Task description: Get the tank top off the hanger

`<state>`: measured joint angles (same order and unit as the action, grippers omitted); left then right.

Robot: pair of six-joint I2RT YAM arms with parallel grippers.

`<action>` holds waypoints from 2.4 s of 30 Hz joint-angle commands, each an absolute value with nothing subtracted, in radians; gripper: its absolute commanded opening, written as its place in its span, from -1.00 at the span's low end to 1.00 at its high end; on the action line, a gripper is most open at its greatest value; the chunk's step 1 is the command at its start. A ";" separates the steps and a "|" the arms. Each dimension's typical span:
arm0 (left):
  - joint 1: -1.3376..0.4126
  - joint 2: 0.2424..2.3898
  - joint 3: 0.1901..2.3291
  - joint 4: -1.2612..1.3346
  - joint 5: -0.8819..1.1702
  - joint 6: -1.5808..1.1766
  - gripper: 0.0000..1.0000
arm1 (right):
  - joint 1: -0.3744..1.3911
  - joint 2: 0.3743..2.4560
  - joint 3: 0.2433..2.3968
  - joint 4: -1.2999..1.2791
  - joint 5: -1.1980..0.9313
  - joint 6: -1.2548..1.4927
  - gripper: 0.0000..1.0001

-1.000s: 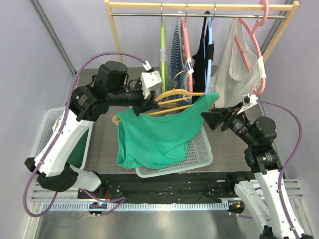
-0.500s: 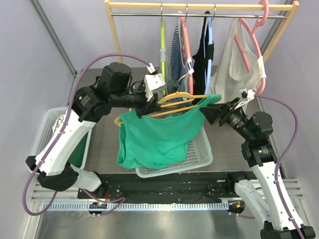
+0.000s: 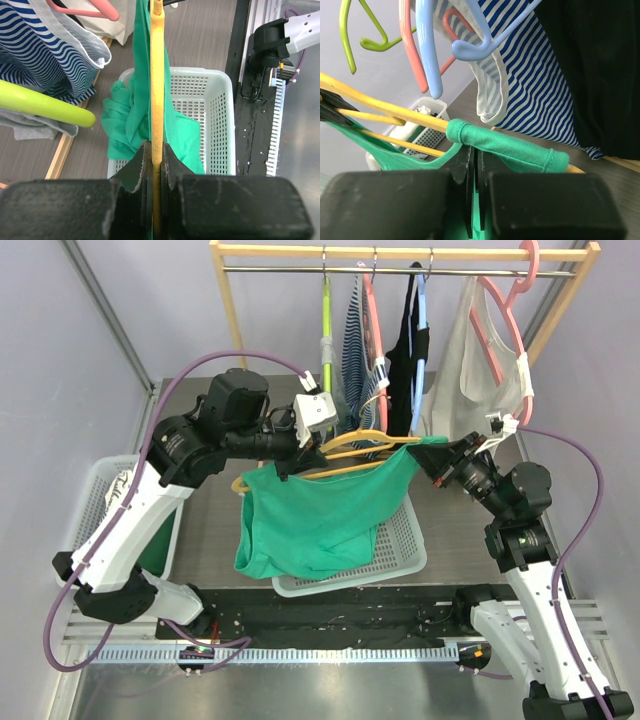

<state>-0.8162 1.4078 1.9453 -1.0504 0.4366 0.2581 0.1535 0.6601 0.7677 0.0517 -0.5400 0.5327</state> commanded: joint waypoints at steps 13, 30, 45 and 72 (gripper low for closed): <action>-0.825 1.361 1.910 -1.008 0.399 0.279 -1.00 | 0.155 0.479 0.835 -0.123 -0.370 0.508 -0.98; -0.825 1.299 1.911 -1.063 0.373 0.331 -1.00 | 0.156 0.508 0.830 -0.256 -0.329 0.483 -0.40; -0.825 1.313 1.917 -1.042 0.394 0.322 -1.00 | 0.156 0.500 0.781 -0.164 -0.489 0.535 0.17; -0.825 1.338 1.910 -1.037 0.394 0.311 -1.00 | 0.156 0.505 0.842 -0.135 -0.292 0.558 -0.98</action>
<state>-0.8207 1.3468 1.9022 -1.0901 0.3962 0.3115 0.1535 0.5308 0.7727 -0.1001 -0.4812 0.5777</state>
